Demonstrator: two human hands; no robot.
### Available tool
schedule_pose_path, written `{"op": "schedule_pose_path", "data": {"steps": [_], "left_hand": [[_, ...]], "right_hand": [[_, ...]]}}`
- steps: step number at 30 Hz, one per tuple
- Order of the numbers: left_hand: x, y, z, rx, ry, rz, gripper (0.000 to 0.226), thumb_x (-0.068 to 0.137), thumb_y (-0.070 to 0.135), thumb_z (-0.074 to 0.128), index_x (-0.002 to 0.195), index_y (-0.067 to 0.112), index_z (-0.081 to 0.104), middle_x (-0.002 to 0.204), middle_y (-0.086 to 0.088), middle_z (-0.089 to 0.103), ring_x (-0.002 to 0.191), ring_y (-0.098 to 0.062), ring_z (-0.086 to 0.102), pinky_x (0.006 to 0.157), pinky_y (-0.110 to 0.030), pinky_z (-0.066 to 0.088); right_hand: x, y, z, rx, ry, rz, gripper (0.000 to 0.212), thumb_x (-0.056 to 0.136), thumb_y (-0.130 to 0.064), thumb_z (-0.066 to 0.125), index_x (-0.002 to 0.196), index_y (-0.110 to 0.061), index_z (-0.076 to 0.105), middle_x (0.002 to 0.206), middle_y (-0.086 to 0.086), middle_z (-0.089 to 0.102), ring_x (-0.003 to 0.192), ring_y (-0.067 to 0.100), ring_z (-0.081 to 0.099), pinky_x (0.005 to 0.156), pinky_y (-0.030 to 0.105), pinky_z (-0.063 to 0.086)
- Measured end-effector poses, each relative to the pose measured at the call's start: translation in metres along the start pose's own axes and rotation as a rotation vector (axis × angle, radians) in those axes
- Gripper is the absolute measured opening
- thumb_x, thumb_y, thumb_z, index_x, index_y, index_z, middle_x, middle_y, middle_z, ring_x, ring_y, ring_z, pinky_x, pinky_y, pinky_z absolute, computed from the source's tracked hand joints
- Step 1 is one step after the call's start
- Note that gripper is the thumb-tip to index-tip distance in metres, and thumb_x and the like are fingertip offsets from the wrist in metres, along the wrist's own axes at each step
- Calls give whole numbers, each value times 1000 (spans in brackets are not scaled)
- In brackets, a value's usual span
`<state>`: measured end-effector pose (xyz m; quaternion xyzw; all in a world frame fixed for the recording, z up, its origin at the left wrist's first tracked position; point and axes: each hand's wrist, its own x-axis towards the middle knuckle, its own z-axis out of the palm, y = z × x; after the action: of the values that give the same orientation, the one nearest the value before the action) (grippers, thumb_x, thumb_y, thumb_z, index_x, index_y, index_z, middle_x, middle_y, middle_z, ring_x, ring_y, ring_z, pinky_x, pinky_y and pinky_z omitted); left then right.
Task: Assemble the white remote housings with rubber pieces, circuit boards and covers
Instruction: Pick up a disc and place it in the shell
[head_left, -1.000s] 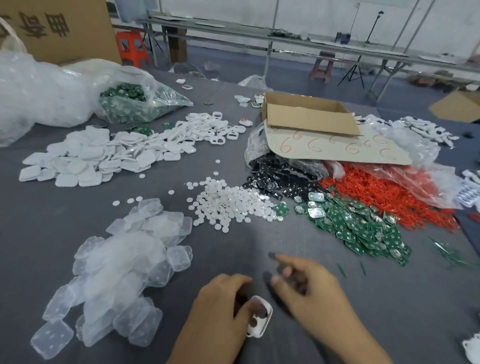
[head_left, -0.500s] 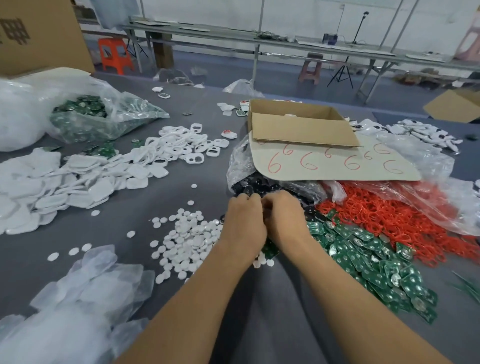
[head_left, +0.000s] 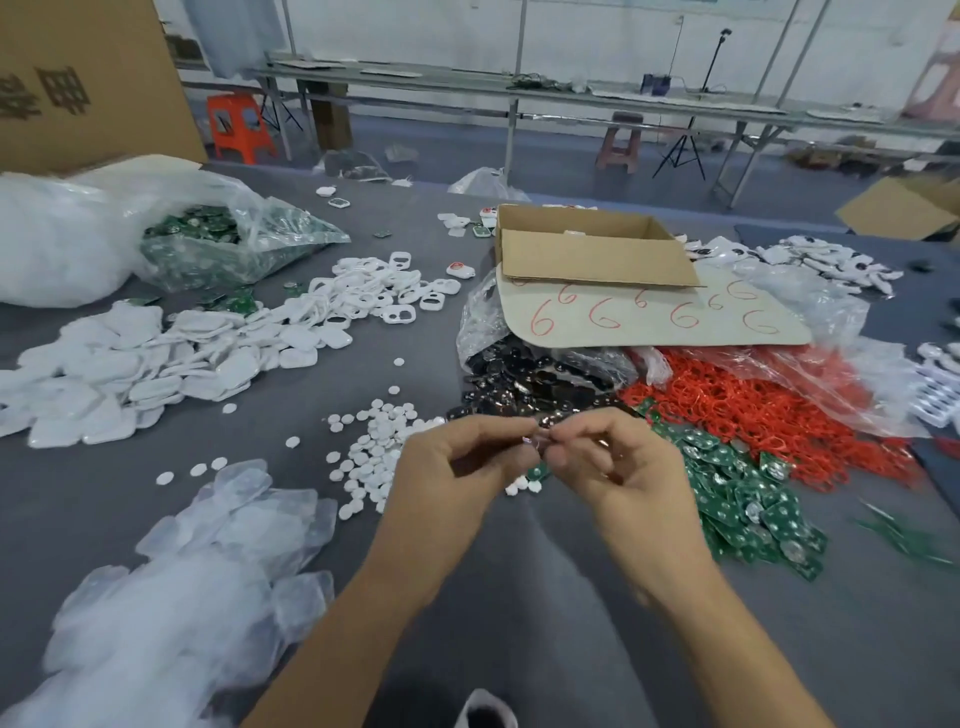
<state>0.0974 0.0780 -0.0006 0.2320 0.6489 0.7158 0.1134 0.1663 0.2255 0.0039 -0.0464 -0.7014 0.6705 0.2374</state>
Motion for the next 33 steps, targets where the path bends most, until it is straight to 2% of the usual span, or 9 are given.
{"op": "schedule_pose_path", "data": {"steps": [3, 6, 13, 20, 23, 26, 29, 31, 33], "left_hand": [[-44, 21, 0, -159, -20, 7, 32, 73, 13, 82, 103, 24, 79, 103, -2, 79, 100, -12, 74, 84, -16, 54], [-77, 38, 2, -221, -24, 31, 38, 69, 13, 82, 104, 27, 77, 103, -5, 79, 100, -14, 75, 83, -18, 55], [-123, 57, 3, -215, -35, 75, 32, 68, 13, 84, 98, 21, 77, 99, -4, 79, 93, -12, 75, 81, -16, 55], [-144, 54, 7, -149, 12, 53, 27, 70, 17, 90, 93, 26, 79, 93, -4, 79, 87, -17, 75, 69, -22, 58], [-152, 41, 7, -89, 71, 40, 27, 71, 21, 87, 96, 29, 81, 104, 4, 78, 90, -15, 75, 70, -20, 59], [-166, 8, -8, 327, 247, 72, 42, 68, 37, 86, 108, 44, 76, 107, 18, 71, 89, -7, 69, 77, -14, 53], [-183, -30, -9, 729, 238, -34, 66, 62, 36, 96, 122, 31, 70, 110, 16, 61, 102, -14, 58, 91, -33, 49], [-189, -50, -1, 870, 183, -38, 66, 55, 33, 99, 115, 18, 75, 103, 3, 64, 95, -27, 58, 84, -44, 50], [-188, -56, 5, 928, 203, 19, 53, 57, 38, 94, 104, 20, 78, 92, 2, 64, 83, -29, 60, 71, -46, 52]], "right_hand": [[-43, -17, 3, 172, 19, -16, 50, 75, 21, 71, 94, -26, 71, 92, 8, 72, 89, 15, 69, 81, 24, 57], [-76, -34, 6, 247, 34, -41, 48, 69, 9, 77, 101, -25, 70, 91, 6, 71, 88, 14, 68, 81, 26, 57], [-124, -60, 12, 286, 34, -68, 40, 66, -9, 82, 103, -23, 74, 91, 0, 73, 88, 9, 69, 78, 16, 54], [-148, -54, 26, 491, 13, 134, 54, 62, -38, 93, 109, -17, 76, 101, 8, 76, 93, 11, 71, 80, 17, 53], [-155, -44, 29, 498, 80, 179, 51, 66, -38, 91, 108, -14, 75, 104, 12, 75, 96, 18, 71, 84, 22, 54], [-158, -33, 22, 248, 167, 152, 23, 82, -22, 76, 105, -21, 75, 100, 9, 76, 94, 18, 73, 82, 20, 54], [-158, -14, 14, -264, 64, 131, 28, 88, -6, 72, 98, -32, 78, 88, -7, 76, 84, 4, 69, 76, 9, 48], [-159, -1, 17, -544, -52, 87, 32, 88, -3, 72, 101, -32, 78, 91, -16, 73, 87, -2, 66, 76, 5, 44], [-158, 10, 24, -723, -151, 24, 28, 89, -4, 70, 106, -26, 76, 98, -16, 69, 89, -2, 64, 79, 5, 42]]}}
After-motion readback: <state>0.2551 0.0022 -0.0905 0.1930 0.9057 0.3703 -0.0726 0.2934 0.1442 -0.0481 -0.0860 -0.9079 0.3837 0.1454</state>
